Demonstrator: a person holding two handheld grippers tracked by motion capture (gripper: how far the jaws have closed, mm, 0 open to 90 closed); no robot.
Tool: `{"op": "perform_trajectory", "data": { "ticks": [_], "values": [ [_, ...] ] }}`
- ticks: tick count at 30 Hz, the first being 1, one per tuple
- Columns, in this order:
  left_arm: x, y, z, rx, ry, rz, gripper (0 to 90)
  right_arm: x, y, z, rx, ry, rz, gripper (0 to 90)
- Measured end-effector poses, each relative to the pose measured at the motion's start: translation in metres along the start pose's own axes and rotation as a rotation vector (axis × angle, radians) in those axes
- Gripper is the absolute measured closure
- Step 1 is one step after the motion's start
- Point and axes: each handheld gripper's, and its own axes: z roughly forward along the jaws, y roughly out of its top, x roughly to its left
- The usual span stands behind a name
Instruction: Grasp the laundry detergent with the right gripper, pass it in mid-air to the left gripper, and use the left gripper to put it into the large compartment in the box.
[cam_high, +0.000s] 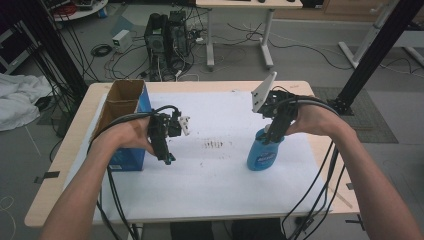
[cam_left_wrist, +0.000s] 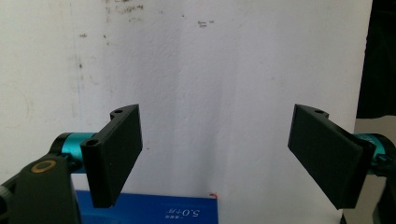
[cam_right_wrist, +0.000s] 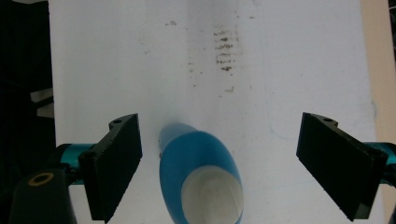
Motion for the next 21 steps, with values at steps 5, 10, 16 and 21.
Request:
{"op": "perform_trajectory", "data": {
  "ticks": [5,10,16,21],
  "values": [
    [0.001,0.003,0.000,-0.016,0.004,0.006,17.8,-0.003,-0.016,0.003,-0.014,0.003,0.022,13.3],
    [0.000,0.004,0.000,-0.013,0.004,0.008,17.8,-0.005,-0.027,0.009,-0.045,0.022,0.038,13.3],
    [-0.001,0.002,0.000,-0.012,0.006,0.010,17.8,-0.007,-0.041,0.011,-0.086,0.025,0.063,13.3],
    [-0.002,0.000,-0.001,-0.018,0.004,0.009,17.8,-0.008,-0.059,0.016,-0.125,0.041,0.095,13.3]
  ]
}}
